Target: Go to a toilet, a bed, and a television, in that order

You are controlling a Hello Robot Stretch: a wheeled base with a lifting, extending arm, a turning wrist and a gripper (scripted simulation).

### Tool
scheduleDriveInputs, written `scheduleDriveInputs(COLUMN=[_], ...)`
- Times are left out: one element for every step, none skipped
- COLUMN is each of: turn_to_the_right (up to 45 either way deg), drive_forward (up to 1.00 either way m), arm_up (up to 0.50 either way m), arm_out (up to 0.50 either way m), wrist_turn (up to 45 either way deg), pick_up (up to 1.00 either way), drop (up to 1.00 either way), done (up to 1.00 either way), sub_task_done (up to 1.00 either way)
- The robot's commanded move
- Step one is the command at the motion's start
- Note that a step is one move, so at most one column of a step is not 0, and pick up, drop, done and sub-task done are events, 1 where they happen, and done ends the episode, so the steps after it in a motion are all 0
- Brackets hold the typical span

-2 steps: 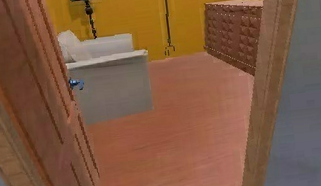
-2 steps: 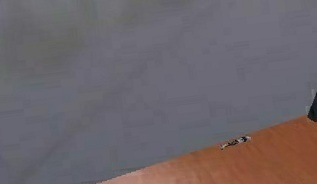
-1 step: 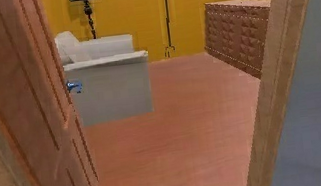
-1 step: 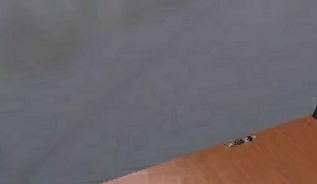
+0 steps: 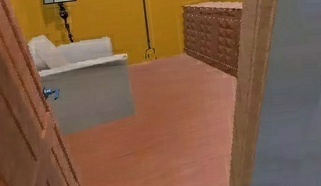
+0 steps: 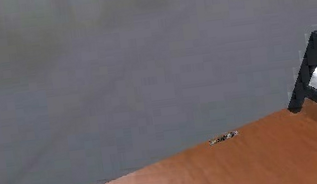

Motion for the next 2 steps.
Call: scheduleDriveInputs(turn_to_the_right=[0.0, 0.0], drive_forward=[1.00, 0.25], arm_up=[0.00, 0.00], arm_out=[0.00, 0.00], wrist_turn=[0.0, 0.0], pick_up=[0.00, 0.00], drop=[0.00, 0.00], done=[0.00, 0.00], sub_task_done=[0.00, 0.00])
